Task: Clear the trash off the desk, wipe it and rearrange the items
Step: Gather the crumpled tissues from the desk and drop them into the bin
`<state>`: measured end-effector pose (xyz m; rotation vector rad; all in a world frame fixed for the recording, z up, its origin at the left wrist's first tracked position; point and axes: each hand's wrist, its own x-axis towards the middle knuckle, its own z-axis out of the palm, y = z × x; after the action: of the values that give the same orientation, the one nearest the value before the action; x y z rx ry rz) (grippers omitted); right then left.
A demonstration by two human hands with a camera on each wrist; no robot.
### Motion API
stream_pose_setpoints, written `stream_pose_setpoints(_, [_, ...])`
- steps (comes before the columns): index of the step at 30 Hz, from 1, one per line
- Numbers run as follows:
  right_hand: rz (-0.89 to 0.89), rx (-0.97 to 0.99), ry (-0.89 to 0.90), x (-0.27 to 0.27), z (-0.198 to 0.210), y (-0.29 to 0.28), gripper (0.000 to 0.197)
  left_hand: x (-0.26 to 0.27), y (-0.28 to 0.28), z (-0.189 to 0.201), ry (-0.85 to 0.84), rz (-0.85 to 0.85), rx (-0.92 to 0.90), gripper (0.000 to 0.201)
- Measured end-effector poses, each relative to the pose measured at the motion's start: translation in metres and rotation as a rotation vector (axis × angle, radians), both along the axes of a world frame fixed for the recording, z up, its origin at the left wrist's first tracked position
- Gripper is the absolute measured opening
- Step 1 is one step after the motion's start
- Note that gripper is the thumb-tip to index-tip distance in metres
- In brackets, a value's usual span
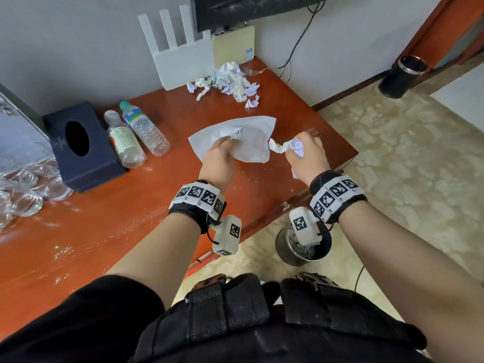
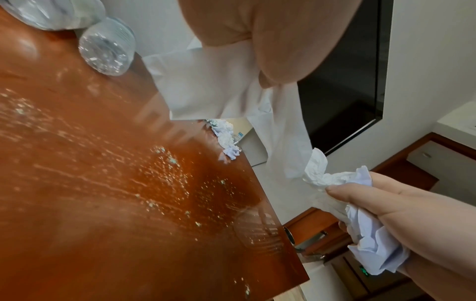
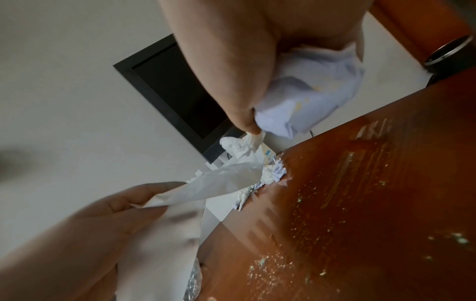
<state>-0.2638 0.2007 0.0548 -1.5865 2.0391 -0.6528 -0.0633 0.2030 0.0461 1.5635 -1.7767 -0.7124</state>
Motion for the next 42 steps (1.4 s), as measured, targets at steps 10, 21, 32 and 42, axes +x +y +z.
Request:
stream_pose_setpoints(10, [-0.095,0.009,-0.028,-0.11,-0.005,0.034,0.012,-0.103,0.005,-0.013,-0.011,-0.101,0.026,0.052])
stream_pose_setpoints(21, [-0.194,0.104,-0.06,-0.232,-0.032,0.078,0.008,-0.231,0.037,-0.035,0.054,-0.197,0.07,0.047])
stream_pose_setpoints(32, [-0.229,0.223,-0.125,-0.307,-0.102,0.123,0.037,-0.319,0.079,-0.102,0.021,-0.274,0.221,0.049])
stream_pose_setpoints(42, [-0.28,0.359,-0.108,-0.327,-0.166,0.143,0.025,-0.329,0.097,-0.167,0.009,-0.26,0.404,0.047])
